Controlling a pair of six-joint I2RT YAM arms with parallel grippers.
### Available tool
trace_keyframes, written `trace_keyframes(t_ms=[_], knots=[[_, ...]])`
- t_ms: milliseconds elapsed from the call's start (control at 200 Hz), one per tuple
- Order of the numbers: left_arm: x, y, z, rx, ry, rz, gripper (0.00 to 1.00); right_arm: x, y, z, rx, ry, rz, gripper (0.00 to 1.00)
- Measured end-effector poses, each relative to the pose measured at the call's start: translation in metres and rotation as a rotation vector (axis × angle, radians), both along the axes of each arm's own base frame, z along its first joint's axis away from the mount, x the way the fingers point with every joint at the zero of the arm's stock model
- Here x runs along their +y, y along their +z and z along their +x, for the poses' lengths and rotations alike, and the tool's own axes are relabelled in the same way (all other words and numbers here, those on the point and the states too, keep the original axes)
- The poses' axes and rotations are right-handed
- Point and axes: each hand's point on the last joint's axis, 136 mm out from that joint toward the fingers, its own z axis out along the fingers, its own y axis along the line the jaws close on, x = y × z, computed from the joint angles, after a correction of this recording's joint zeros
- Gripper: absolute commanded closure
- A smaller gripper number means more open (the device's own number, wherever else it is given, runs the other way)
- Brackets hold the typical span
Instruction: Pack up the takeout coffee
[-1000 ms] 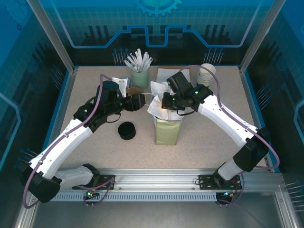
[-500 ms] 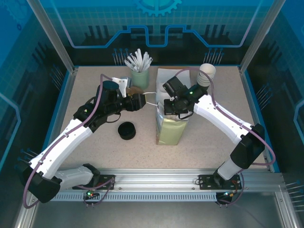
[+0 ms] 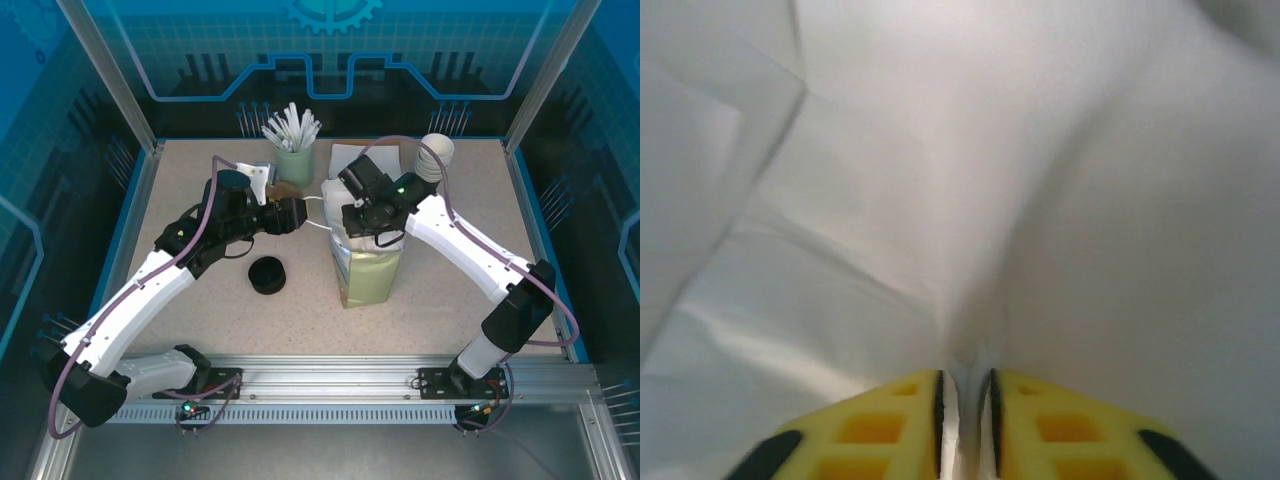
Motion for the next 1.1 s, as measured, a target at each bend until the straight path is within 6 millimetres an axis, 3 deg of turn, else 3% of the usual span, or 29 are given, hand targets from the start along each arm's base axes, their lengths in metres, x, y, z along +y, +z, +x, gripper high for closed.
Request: trace_keyframes(t_ms=[95,320,630,725,850,940,1101], knots=[[0.000,0.000,0.000,0.000,-0.001,0.001,0.24,0.002,0.022,0.003,-0.035,0.007,0.019,0.63],[0.000,-0.001,0.000,0.001,-0.002,0.004,0.24,0.000,0.080,0.008,-0.160,0.030,0.066,0.62],[0.000,0.000,0.000,0.000,0.000,0.005,0.23,-0.018,0.112,-0.003,-0.245,0.055,0.092,0.56],[0.004,0.000,0.001,-0.009,0.019,0.012,0.19,-0.044,0.117,-0.007,-0.279,0.022,0.100,0.50],[0.024,-0.002,-0.002,-0.053,0.095,0.029,0.14,-0.098,0.112,-0.013,-0.338,-0.082,0.103,0.44],[0.054,-0.005,-0.006,-0.093,0.189,0.054,0.10,-0.141,0.101,-0.020,-0.380,-0.184,0.090,0.43],[0.126,-0.011,-0.005,-0.167,0.432,0.082,0.04,-0.200,0.064,-0.029,-0.426,-0.341,0.035,0.26]])
